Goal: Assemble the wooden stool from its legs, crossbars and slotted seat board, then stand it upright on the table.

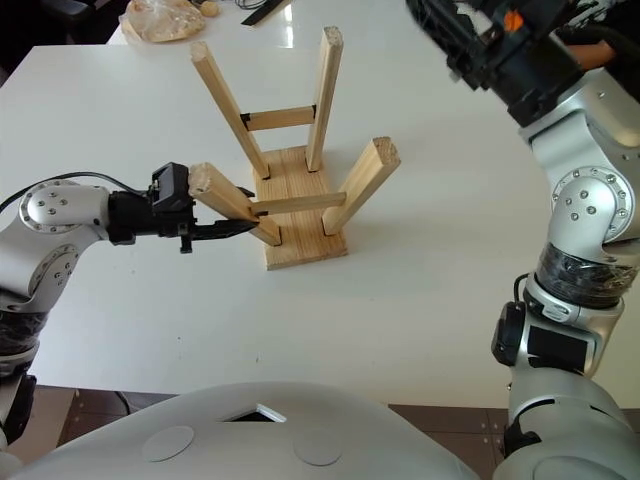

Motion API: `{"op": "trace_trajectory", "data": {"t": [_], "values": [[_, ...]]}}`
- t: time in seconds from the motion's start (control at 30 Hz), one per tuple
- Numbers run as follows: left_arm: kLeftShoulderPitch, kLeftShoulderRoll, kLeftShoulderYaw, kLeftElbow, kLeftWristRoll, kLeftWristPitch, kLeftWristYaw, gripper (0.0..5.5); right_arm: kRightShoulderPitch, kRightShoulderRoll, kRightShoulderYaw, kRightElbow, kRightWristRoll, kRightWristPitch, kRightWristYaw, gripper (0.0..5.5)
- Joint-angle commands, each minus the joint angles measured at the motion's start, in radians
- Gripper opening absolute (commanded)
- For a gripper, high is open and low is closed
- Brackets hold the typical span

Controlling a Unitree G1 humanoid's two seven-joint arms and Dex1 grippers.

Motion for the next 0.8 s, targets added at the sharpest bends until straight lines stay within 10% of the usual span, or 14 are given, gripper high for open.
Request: {"op": "trace_trajectory", "data": {"t": [0.03, 0.53, 0.8], "values": [[-0.02, -0.005, -0.069, -0.022, 0.024, 0.13, 0.037, 2.05, 0.011, 0.083, 0.088, -0.227, 0.084, 0.06, -0.117, 2.79], [-0.01, 0.009, -0.136, 0.001, 0.075, 0.148, 0.075, 2.05, 0.512, 0.13, 0.733, -0.028, -0.481, -0.105, -0.173, 2.79], [-0.006, 0.007, -0.148, 0.022, 0.092, 0.138, 0.081, 2.05, 0.47, 0.199, 0.625, -0.117, -0.361, -0.196, -0.097, 2.79]]}}
